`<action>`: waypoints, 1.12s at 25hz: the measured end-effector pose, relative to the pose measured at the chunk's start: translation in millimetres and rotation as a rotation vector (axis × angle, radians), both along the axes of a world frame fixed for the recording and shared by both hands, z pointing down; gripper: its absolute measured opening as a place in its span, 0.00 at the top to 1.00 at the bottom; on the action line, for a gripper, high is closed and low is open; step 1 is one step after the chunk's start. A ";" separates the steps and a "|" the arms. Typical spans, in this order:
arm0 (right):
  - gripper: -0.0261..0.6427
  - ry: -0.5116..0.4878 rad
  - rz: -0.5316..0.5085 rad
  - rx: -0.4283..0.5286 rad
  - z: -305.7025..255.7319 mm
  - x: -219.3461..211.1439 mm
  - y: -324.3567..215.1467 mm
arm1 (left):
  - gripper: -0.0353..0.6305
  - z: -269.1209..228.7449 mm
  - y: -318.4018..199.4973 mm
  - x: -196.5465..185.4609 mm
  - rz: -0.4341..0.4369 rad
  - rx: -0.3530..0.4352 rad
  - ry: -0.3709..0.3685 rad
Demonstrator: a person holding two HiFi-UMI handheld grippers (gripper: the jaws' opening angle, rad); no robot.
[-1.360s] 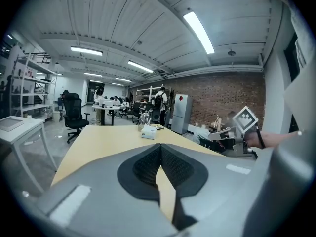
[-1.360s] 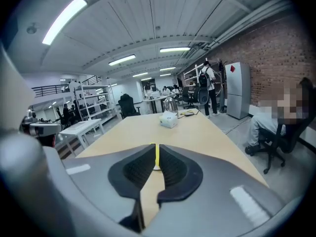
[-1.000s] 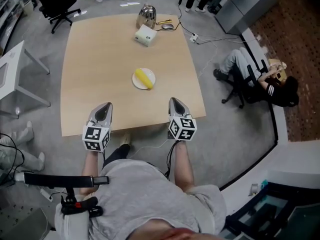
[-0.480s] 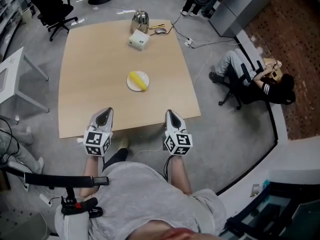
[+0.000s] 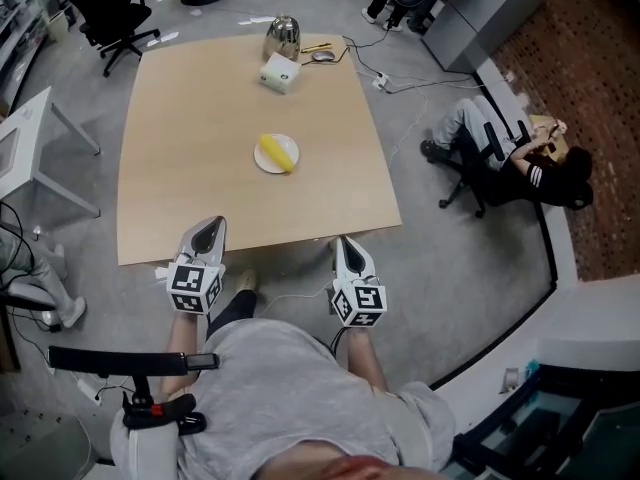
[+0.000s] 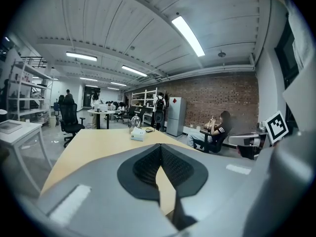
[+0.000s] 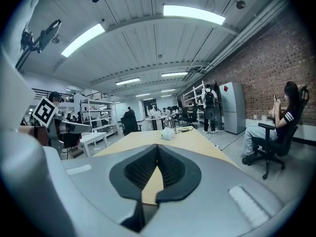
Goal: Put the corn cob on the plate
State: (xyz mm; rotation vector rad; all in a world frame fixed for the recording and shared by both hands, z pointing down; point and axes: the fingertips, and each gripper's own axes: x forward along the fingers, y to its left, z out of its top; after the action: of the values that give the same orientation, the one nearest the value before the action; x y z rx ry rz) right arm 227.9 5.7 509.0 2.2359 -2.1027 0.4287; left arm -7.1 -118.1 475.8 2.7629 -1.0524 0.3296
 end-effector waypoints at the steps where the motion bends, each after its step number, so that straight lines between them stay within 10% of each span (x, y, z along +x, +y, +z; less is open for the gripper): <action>1: 0.95 -0.001 0.000 -0.001 0.7 -1.1 0.8 | 0.92 0.4 0.8 -0.4 -0.001 0.000 0.000; 28: 0.95 -0.006 -0.049 -0.019 9.7 -16.9 -10.0 | 0.92 9.5 2.8 -3.7 -0.006 -0.009 -0.004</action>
State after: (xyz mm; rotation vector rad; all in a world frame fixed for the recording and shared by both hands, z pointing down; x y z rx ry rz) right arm 211.1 -4.3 518.7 2.1699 -2.1419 0.4518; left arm -10.8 -115.3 485.3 2.7521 -1.0577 0.3379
